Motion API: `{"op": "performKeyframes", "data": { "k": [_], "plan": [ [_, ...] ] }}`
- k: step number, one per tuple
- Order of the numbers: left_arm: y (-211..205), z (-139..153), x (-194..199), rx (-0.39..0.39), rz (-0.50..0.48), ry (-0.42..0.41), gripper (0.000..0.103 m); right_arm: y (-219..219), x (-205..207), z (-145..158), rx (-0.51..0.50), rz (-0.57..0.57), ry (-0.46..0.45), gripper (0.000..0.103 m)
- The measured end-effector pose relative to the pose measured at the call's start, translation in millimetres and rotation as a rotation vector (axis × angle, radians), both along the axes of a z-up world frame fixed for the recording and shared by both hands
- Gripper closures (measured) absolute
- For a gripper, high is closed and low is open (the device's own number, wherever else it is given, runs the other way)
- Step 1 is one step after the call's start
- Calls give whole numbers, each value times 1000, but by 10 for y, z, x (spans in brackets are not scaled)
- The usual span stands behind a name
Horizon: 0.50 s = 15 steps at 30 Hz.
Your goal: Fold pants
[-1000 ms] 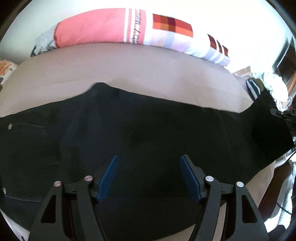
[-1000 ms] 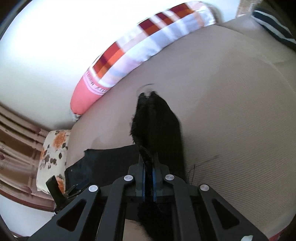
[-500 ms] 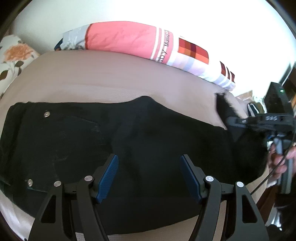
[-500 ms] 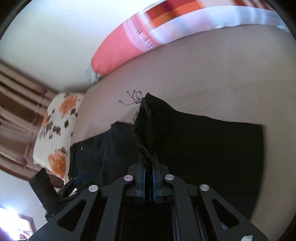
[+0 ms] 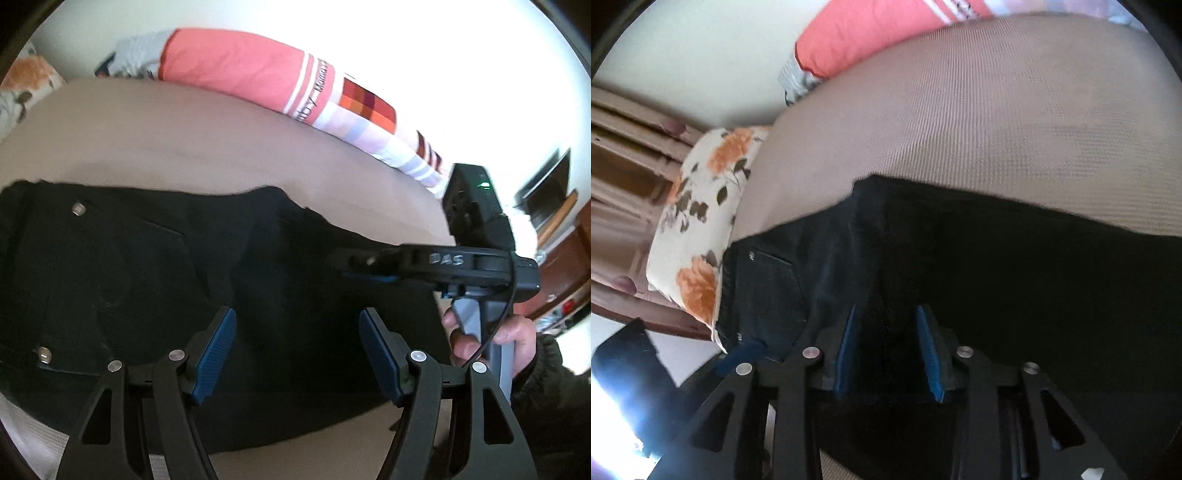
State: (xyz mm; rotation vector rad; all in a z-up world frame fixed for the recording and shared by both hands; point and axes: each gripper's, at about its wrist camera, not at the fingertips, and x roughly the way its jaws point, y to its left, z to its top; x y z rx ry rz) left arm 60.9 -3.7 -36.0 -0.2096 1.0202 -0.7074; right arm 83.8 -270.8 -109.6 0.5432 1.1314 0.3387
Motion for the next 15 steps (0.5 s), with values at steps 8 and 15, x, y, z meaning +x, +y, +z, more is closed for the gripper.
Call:
{"op": "performKeyframes", "data": {
  "k": [8,15],
  "plan": [
    [-150,-229,224,-127,-46,296,38,-501,-551,309,-19,-76,-44,58],
    [-340,-494,371,-90,-42,446,54,-863,-886,167,29,-196,-17,58]
  ]
}}
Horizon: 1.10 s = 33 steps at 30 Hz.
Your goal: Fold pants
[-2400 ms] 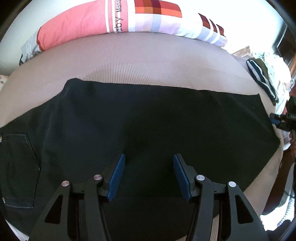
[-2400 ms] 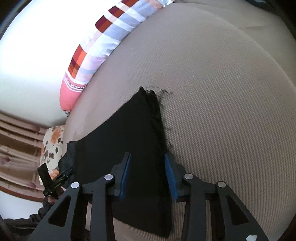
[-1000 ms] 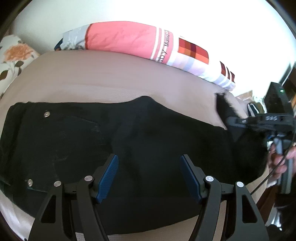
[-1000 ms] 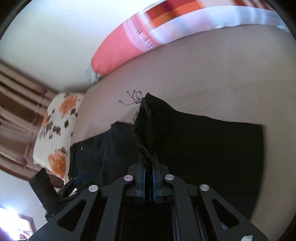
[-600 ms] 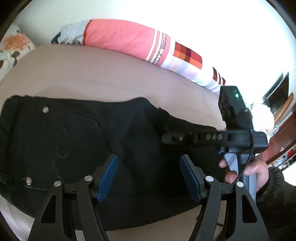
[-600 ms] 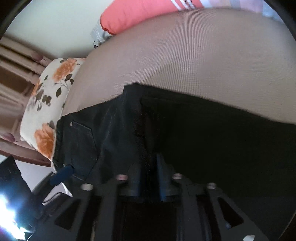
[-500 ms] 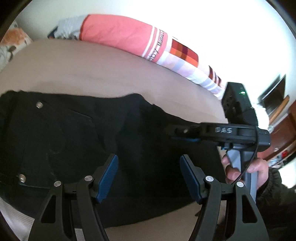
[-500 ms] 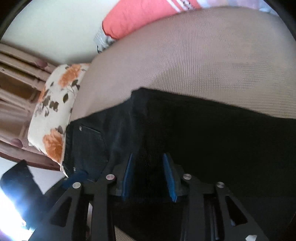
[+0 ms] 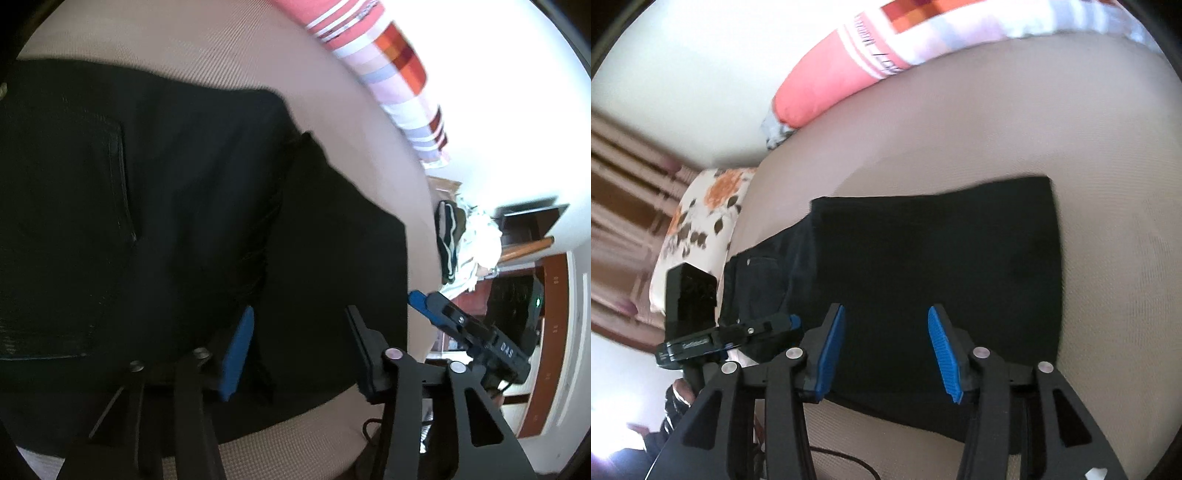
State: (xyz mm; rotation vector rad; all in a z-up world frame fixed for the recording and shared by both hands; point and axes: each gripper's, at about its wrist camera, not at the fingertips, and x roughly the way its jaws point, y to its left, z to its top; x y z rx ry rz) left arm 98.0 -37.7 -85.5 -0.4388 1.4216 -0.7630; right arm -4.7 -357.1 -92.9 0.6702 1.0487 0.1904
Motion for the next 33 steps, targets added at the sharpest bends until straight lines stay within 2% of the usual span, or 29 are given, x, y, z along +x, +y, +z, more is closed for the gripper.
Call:
{"op": "performKeyframes", "data": {
  "k": [7,14,15,16,17,18,19,26,33],
  "plan": [
    [-56,-86,34,19,26,11,54,-79,-101,-170,50,-49,13,58],
    [-165,-73,46,43,25,-42,55,-74,-109,-283,58,-58,23,58],
    [-180,-71,38,51,25,-52,62,-70,-113,-300,63,-60,25,58],
    [-195,-77,23,68,22,-70,85,-70,-117,-313,65,-61,26,58],
    [-224,-115,-1,103,5,-78,95,-64,-120,-324,66,-61,27,58],
    [-231,-156,-22,111,0,-70,97,-54,-123,-333,59,-57,29,58],
    [-212,-152,-51,98,17,-82,97,-44,-127,-338,47,-56,32,58],
    [-167,4,-199,150,9,-164,99,47,-153,-280,-48,-15,32,58],
    [-192,-87,-198,199,-29,-230,98,121,-97,-394,-113,27,50,59]
  ]
}}
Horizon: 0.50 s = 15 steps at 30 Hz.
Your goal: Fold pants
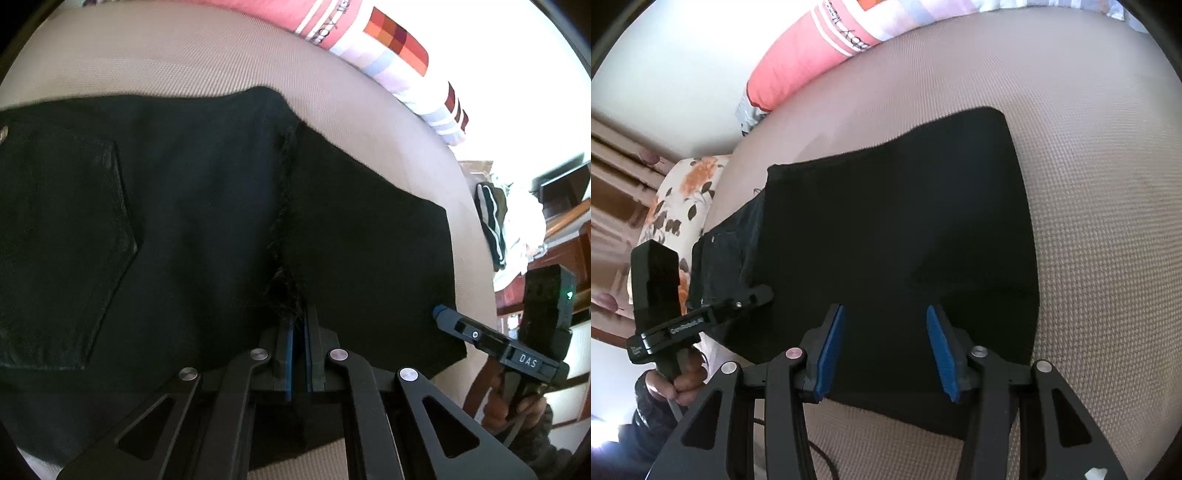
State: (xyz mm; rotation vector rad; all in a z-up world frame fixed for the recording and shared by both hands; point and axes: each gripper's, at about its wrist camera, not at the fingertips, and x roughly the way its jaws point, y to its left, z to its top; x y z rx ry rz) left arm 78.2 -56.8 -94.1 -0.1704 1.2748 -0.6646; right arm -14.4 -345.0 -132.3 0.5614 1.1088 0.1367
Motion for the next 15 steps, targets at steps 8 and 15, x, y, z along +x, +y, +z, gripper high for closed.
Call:
{"op": "performKeyframes", "data": {
  "k": [8,15],
  "plan": [
    [-35,373,-12,171,-4,-260,85,-97,227,341,-267,-19,-107,58],
    [-414,423,159,78,-113,-304,84,-187,573,213,-383,-10,-81,69]
  ]
}}
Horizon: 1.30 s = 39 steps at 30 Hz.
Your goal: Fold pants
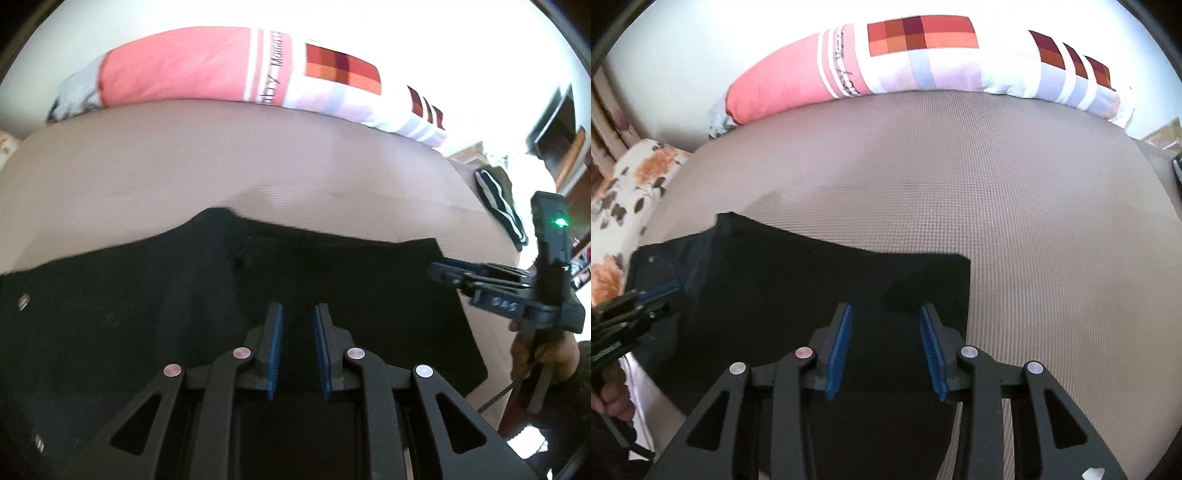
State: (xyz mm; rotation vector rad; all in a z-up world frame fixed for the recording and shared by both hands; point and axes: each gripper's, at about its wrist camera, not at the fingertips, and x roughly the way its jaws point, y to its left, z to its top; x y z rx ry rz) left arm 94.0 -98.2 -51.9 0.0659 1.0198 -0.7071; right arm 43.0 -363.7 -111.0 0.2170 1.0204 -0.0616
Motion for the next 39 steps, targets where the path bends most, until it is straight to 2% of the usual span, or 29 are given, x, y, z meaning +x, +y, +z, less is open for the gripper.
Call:
{"op": "performKeyframes", "data": {
  "k": [3,6,9,12,15,17,19,20,23,30,35,39],
  "plan": [
    [-222,-139,188,8,-17,34,84,-7,108,-104,-34,7,17,76],
    [-355,-282,387,40,-8,71,84,-8,175,-114,-54,13,21,78],
    [-276,-332,519,-18,3,100,84,-10,194,-124,-54,12,18,78],
    [-260,-339,533,-26,1,115,84,-17,178,-128,-52,12,12,78],
    [-256,-294,449,8,3,97,84,18,117,-63,-39,9,7,75],
    [-167,-245,340,19,12,98,79,39,16,14,-17,8,-9,73],
    [-64,-210,218,15,7,91,61,93,-146,98,-2,18,-24,68],
    [16,-181,101,30,9,66,59,122,-195,116,1,23,-26,66],
    [142,-164,-113,89,16,21,58,252,-414,121,28,56,-8,64],
    [453,-215,-415,140,97,26,58,680,-701,-97,68,136,73,64],
    [660,-86,-481,197,139,-39,57,1018,-703,-175,66,212,90,62],
    [917,110,-421,194,174,-56,56,1296,-623,-197,81,264,99,62]
  ]
}}
